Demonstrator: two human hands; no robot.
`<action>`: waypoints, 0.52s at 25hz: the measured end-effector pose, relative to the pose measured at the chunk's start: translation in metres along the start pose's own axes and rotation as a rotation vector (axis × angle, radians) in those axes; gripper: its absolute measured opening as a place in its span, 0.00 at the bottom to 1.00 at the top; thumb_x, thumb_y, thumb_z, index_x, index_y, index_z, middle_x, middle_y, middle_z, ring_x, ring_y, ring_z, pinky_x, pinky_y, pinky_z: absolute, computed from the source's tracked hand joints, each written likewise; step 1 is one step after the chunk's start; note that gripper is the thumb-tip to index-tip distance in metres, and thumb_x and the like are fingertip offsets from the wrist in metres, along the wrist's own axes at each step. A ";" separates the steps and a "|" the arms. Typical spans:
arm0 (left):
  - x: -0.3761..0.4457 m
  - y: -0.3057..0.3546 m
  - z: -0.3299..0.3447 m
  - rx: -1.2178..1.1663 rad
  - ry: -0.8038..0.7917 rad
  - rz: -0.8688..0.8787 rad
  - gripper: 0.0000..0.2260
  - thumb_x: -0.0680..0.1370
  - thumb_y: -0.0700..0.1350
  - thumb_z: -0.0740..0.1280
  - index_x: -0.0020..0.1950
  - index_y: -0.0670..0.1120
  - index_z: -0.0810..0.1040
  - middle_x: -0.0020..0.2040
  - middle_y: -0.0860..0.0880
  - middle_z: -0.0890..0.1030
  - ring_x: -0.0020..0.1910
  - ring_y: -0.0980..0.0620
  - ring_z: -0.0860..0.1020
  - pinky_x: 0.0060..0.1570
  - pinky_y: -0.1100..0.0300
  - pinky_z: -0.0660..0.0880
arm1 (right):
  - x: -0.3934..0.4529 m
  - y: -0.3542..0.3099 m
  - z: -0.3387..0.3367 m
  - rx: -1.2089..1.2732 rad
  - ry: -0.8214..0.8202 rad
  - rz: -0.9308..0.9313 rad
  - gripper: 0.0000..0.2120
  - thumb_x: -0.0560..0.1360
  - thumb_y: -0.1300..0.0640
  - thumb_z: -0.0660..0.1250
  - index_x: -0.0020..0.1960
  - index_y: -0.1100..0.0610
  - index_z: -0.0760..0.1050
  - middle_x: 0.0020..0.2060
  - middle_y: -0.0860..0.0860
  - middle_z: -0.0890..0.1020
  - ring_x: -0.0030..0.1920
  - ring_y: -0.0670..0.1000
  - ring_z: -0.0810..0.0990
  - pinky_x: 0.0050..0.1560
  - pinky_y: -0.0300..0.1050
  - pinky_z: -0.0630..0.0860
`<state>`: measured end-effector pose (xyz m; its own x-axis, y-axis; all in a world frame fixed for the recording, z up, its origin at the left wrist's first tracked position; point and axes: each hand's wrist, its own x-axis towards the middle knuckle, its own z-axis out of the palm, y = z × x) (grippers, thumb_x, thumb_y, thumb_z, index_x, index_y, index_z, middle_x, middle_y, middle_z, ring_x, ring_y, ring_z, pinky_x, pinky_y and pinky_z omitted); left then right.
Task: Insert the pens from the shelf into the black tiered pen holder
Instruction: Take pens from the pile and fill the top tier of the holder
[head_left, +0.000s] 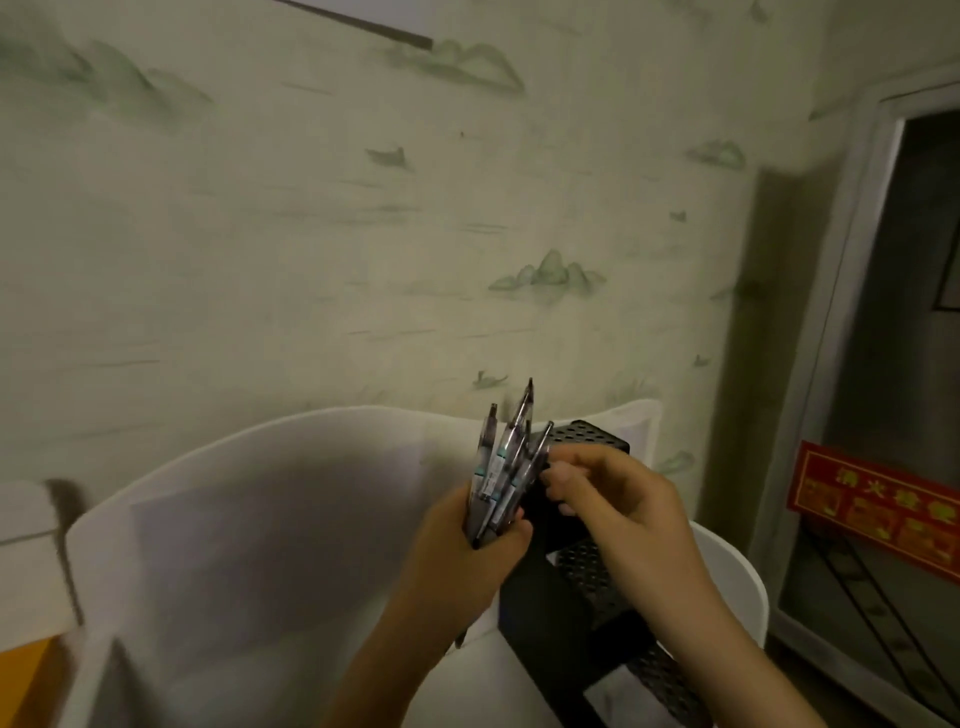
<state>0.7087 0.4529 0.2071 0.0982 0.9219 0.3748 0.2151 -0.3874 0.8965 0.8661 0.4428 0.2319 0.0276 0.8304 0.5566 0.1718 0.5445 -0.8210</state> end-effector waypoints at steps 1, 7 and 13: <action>0.011 -0.004 0.006 -0.013 -0.001 -0.010 0.03 0.76 0.41 0.69 0.45 0.48 0.78 0.27 0.54 0.74 0.26 0.59 0.70 0.29 0.68 0.69 | 0.012 0.006 -0.002 0.071 -0.015 0.047 0.08 0.75 0.60 0.69 0.53 0.54 0.81 0.43 0.52 0.85 0.46 0.51 0.83 0.47 0.43 0.81; 0.062 -0.023 0.030 -0.022 0.021 -0.089 0.04 0.75 0.40 0.70 0.46 0.49 0.79 0.31 0.55 0.78 0.29 0.62 0.74 0.32 0.72 0.73 | 0.071 0.047 -0.021 0.243 -0.064 0.244 0.07 0.72 0.61 0.71 0.50 0.59 0.83 0.40 0.56 0.86 0.41 0.54 0.84 0.47 0.45 0.80; 0.107 -0.037 0.046 0.052 0.197 -0.126 0.05 0.75 0.43 0.71 0.45 0.52 0.78 0.28 0.56 0.78 0.26 0.63 0.74 0.30 0.69 0.72 | 0.165 0.062 -0.067 0.364 0.183 0.080 0.05 0.72 0.66 0.70 0.48 0.64 0.80 0.36 0.57 0.85 0.35 0.52 0.85 0.43 0.42 0.83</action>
<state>0.7562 0.5652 0.2034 -0.1225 0.9447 0.3041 0.2637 -0.2644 0.9277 0.9470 0.6052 0.2812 0.2068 0.8548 0.4760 -0.1967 0.5129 -0.8356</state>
